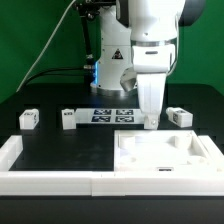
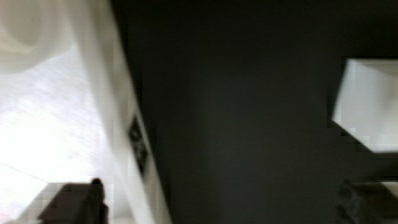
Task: Assemble one leg
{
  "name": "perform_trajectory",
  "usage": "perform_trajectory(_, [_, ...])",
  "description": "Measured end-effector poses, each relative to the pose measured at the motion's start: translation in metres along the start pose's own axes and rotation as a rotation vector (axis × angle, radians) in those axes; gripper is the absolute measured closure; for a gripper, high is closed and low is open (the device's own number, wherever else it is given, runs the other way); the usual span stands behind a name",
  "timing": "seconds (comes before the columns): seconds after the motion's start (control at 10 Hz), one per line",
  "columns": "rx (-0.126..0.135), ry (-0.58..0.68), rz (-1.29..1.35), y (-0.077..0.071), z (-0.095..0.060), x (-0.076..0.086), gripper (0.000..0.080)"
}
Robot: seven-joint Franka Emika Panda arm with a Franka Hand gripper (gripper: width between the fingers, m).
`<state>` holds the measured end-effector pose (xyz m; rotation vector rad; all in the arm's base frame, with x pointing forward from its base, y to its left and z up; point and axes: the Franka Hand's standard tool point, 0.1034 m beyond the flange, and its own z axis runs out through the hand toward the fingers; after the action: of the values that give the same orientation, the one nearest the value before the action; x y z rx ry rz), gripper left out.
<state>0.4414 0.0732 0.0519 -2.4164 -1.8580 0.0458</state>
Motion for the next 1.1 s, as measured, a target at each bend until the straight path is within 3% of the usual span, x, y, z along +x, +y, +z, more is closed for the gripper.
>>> perform_trajectory(0.1, [0.012,-0.009,0.052,-0.007,-0.001,0.003,0.015])
perform_trajectory(0.4, [0.015,-0.01,0.094,-0.009,-0.001,0.003,0.015])
perform_trajectory(0.8, [0.01,-0.001,0.494,-0.012,0.001,0.006,0.015])
perform_trajectory(1.1, [0.018,-0.009,0.879,-0.043,0.012,0.023,0.015])
